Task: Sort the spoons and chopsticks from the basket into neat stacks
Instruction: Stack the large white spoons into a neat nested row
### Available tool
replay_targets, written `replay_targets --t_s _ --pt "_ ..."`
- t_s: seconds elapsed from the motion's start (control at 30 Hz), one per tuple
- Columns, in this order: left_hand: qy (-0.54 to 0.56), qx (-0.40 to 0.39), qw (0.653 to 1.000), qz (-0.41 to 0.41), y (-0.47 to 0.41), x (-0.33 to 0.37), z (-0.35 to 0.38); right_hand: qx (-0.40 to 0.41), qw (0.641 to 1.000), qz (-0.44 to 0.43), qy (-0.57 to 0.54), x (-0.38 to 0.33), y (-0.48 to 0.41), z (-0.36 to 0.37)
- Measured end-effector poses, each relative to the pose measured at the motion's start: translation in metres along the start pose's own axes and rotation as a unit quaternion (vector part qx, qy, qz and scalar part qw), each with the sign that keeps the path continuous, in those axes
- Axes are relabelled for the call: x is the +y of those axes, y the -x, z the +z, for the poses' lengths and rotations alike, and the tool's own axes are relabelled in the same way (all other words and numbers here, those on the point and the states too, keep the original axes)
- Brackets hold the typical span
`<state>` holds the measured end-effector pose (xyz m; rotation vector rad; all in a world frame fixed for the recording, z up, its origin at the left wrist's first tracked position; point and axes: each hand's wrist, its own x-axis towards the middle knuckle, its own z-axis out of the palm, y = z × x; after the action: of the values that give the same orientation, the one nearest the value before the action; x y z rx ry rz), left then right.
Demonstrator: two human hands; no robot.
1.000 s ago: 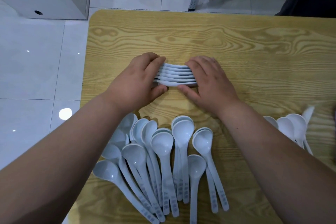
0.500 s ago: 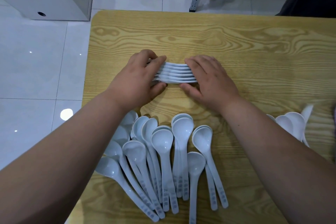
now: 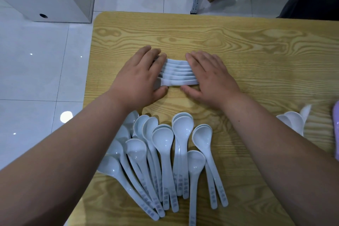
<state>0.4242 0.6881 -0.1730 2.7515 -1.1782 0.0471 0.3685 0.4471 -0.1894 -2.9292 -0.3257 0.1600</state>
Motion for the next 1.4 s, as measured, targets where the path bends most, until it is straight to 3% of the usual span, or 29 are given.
replay_targets --t_s 0.5,0.63,0.77,0.97,1.17,1.4 --pt "0.001 -0.015 1.000 -0.017 0.009 0.011 -0.016 -0.036 0.999 0.000 -0.020 -0.001 0.006 -0.013" --pt "0.029 0.049 0.998 0.010 0.019 0.027 -0.027 0.042 0.997 0.017 -0.068 -0.007 0.029 -0.021" --pt "0.055 0.108 0.992 0.045 0.041 0.061 -0.033 0.152 0.971 0.083 -0.163 -0.027 0.084 -0.034" --pt "0.108 -0.034 0.993 -0.028 0.056 0.100 -0.021 0.019 0.955 0.203 -0.214 -0.065 0.181 -0.022" --pt "0.125 -0.023 0.989 -0.071 0.048 0.110 -0.022 -0.105 0.951 0.194 -0.216 -0.080 0.217 -0.007" --pt "0.134 -0.002 0.987 -0.090 0.051 0.126 -0.030 -0.053 0.981 0.151 -0.108 -0.095 0.227 0.001"
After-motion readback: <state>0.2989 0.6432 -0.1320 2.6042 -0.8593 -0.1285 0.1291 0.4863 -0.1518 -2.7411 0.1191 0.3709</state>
